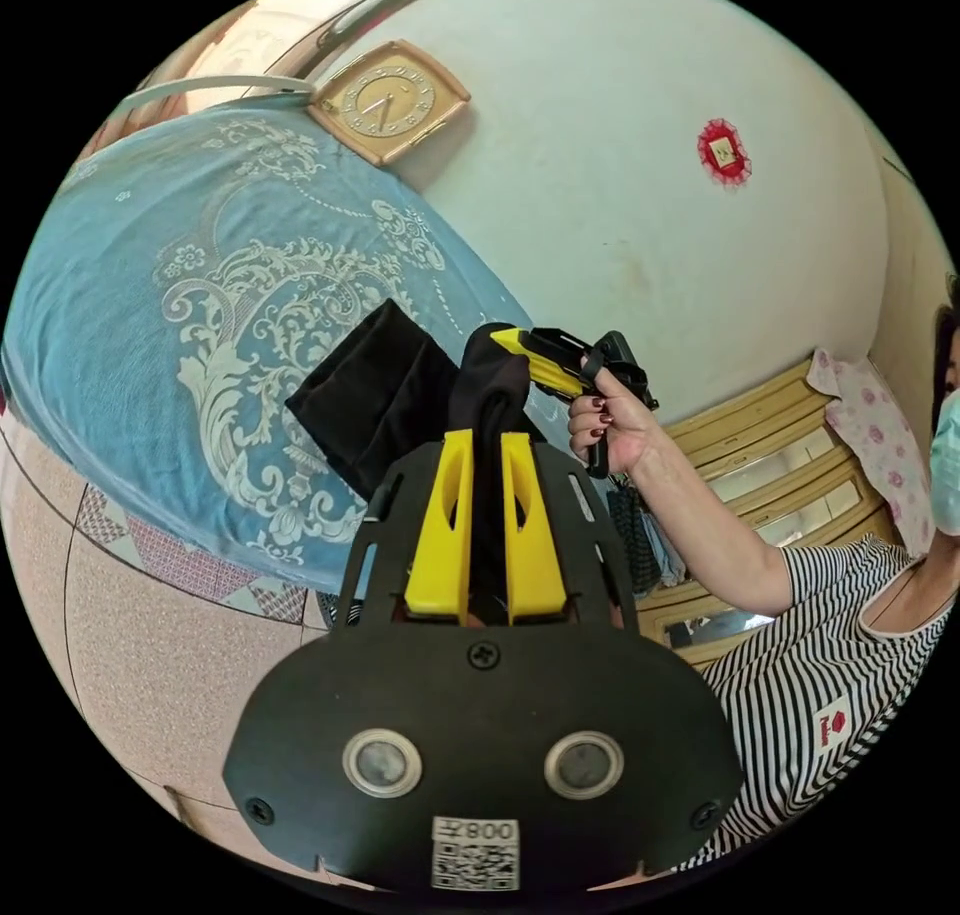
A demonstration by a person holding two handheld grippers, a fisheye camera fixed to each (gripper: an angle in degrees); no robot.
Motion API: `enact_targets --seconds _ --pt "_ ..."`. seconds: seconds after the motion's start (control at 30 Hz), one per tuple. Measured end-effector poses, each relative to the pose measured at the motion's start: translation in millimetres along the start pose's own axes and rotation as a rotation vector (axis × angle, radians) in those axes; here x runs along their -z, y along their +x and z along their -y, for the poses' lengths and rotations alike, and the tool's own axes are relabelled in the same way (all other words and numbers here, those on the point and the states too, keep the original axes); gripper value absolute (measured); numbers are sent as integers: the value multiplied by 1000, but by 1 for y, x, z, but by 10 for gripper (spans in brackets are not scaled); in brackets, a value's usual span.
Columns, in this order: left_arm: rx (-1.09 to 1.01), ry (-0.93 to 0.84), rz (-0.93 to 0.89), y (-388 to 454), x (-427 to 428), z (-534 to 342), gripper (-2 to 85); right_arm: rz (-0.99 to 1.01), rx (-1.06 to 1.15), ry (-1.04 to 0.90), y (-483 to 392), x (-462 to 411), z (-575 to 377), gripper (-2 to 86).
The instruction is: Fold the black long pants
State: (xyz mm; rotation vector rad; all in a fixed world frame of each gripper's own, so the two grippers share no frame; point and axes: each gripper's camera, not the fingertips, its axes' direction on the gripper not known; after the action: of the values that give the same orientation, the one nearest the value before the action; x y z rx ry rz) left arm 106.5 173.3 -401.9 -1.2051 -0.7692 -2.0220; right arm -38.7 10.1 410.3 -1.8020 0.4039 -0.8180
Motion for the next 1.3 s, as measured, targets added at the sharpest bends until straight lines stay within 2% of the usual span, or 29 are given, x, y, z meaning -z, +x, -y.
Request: enact_targets --seconds 0.33,0.43,0.6,0.7,0.77,0.83,0.93,1.03,1.07,1.13,1.2,1.3 --pt "187 80 4 -68 -25 -91 52 -77 -3 -87 -10 -92 60 66" --pt "250 95 -33 -80 -32 -118 58 -6 10 -83 -11 -99 65 74" --pt "269 123 -45 -65 -35 -154 55 123 99 -18 -22 -78 51 34" --pt "281 170 -34 -46 -27 -173 32 106 149 -25 -35 -80 40 11" --pt "268 245 25 -17 -14 -185 13 59 178 -81 -45 -101 39 5" --pt "215 248 87 15 -11 -185 7 -16 191 -115 -52 -119 42 3" --pt "34 111 247 79 -36 -163 3 -158 179 -185 -53 -150 49 2" --pt "-116 -5 358 125 -78 -138 1 -175 167 -212 -58 -160 50 1" --pt "-142 -89 433 134 -99 -130 1 -169 188 -211 -64 -157 47 1" --pt "-161 -149 506 147 -119 -127 1 -161 228 -204 -76 -142 36 1" --pt "-163 -138 508 168 -118 -127 0 -132 276 -170 -85 -113 15 1" --pt "-225 -76 498 219 -107 -132 0 -218 313 -103 -84 -57 -37 0"
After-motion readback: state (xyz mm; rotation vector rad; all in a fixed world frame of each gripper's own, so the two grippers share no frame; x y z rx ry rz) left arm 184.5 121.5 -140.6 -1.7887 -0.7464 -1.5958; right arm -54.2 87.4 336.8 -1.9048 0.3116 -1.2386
